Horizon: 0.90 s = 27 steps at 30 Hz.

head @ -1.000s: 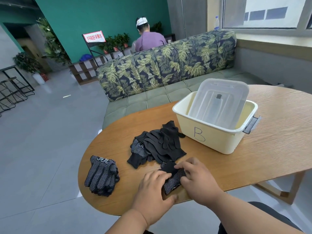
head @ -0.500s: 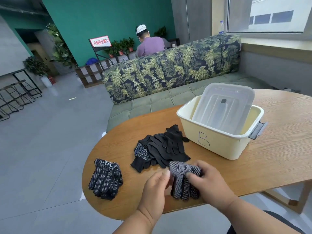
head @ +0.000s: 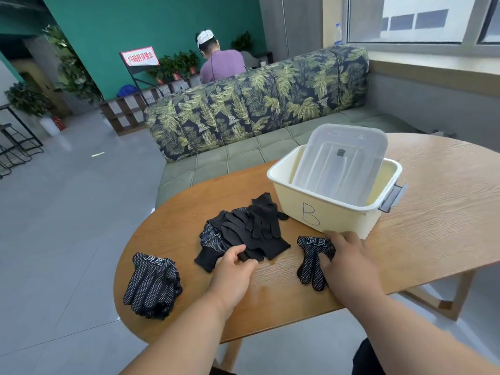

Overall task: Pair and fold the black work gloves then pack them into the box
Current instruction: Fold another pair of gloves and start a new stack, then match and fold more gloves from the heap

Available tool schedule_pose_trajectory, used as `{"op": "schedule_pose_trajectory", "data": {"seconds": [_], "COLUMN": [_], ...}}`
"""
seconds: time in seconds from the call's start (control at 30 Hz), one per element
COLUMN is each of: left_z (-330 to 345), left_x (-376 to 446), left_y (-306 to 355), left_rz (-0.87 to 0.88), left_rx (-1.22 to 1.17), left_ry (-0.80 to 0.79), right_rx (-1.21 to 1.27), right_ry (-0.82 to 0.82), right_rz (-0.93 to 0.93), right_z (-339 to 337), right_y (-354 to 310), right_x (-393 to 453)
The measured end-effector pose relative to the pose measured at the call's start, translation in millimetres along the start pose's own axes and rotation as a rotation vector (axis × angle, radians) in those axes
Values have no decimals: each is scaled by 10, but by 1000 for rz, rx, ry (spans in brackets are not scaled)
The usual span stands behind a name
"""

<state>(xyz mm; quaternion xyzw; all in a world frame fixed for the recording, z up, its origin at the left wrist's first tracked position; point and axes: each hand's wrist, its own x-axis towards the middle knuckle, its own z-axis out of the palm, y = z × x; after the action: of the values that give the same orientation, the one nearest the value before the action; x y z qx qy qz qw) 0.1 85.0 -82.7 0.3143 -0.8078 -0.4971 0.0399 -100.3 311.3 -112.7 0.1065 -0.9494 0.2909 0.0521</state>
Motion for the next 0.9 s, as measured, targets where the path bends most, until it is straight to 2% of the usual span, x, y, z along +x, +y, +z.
{"op": "schedule_pose_trajectory", "data": {"seconds": [0.1, 0.17, 0.3, 0.47, 0.63, 0.77, 0.9], "left_z": [25, 48, 68, 50, 44, -46, -142], "left_x": [57, 84, 35, -232, -555, -706, -724], "left_y": [73, 102, 129, 92, -78, -140, -115], "left_rz": [-34, -48, -45, -4, -45, -100, -56], "left_rx": [-27, -53, -69, -44, 118, 166, 349], "left_ry": [-40, -53, -16, 35, 81, 39, 57], "right_rx": [-82, -91, -77, -43, -53, -107, -170], "right_ry": [124, 142, 93, 16, -4, -56, -147], "right_rz": [-117, -195, -326, -387, -421, -445, -463], "right_z": [85, 120, 144, 133, 167, 195, 194], "right_y": [-40, -92, -160, -168, -198, -232, -272], "right_x": [-34, -82, -158, -170, -209, -236, -248]}}
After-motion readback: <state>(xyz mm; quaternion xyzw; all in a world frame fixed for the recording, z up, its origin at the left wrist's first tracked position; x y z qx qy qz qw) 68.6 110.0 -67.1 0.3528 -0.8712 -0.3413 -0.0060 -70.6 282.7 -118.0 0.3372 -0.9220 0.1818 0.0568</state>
